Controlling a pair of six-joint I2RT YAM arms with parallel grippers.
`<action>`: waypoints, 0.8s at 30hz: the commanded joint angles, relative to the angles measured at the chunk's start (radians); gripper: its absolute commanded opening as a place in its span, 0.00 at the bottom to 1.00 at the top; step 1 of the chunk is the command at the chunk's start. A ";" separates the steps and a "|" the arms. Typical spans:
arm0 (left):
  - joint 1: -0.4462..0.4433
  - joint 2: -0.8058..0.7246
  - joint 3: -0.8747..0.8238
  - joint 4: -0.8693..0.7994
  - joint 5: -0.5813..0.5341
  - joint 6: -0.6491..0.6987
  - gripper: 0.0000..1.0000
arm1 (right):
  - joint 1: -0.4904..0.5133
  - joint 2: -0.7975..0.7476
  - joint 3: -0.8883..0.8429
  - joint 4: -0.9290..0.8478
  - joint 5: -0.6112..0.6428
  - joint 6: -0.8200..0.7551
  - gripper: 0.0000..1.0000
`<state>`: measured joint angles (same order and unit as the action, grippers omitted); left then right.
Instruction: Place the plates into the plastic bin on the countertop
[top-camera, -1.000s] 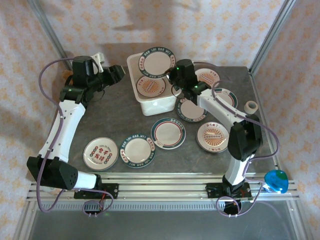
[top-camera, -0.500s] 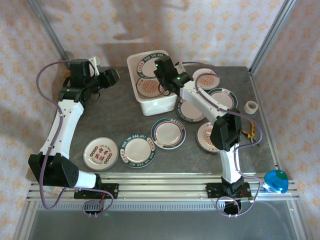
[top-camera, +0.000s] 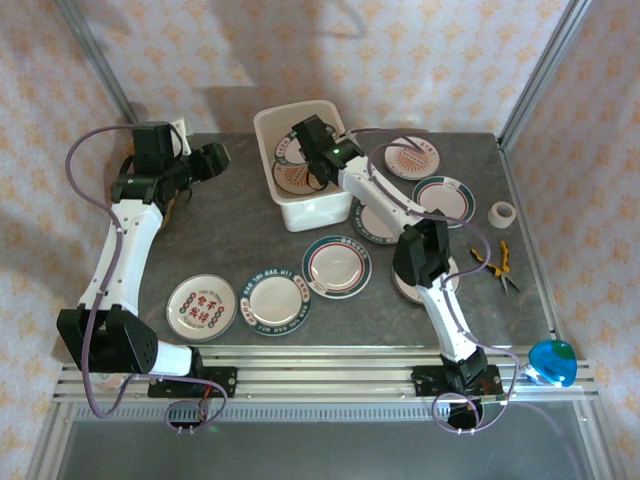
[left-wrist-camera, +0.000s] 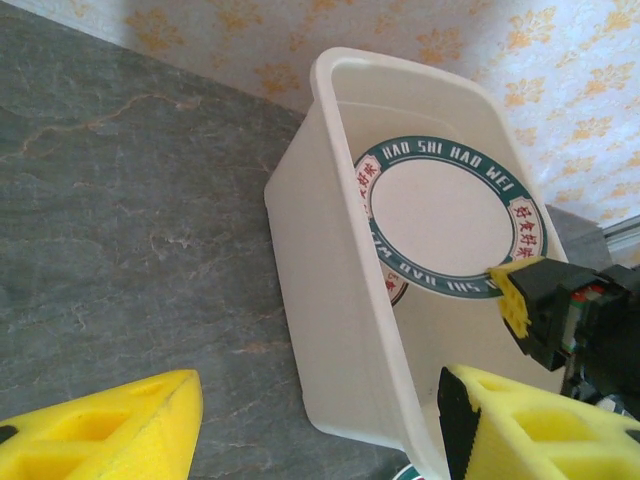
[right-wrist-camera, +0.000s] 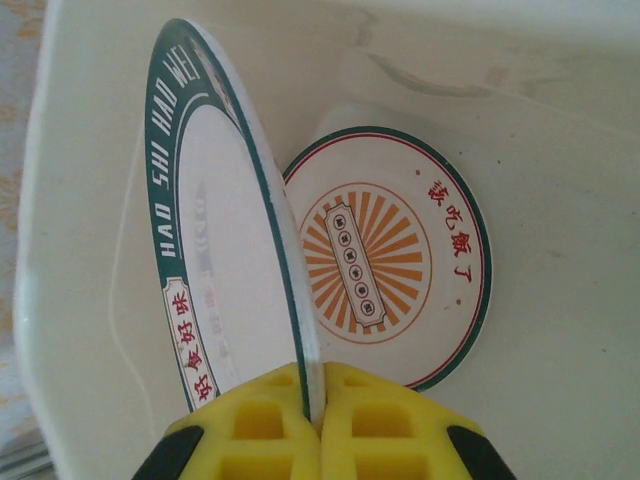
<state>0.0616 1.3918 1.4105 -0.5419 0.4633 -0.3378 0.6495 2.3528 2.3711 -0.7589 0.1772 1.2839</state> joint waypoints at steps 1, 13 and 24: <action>0.009 -0.014 -0.002 -0.039 -0.016 0.034 0.64 | 0.007 0.034 0.071 -0.026 0.062 0.032 0.00; 0.009 0.006 -0.013 -0.052 -0.023 0.045 0.64 | 0.013 0.158 0.172 -0.037 0.085 0.087 0.00; 0.009 0.009 -0.035 -0.053 -0.021 0.049 0.64 | 0.030 0.209 0.178 -0.029 0.125 0.134 0.00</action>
<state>0.0616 1.3922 1.3827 -0.5838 0.4622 -0.3119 0.6701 2.5462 2.5034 -0.7963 0.2298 1.3785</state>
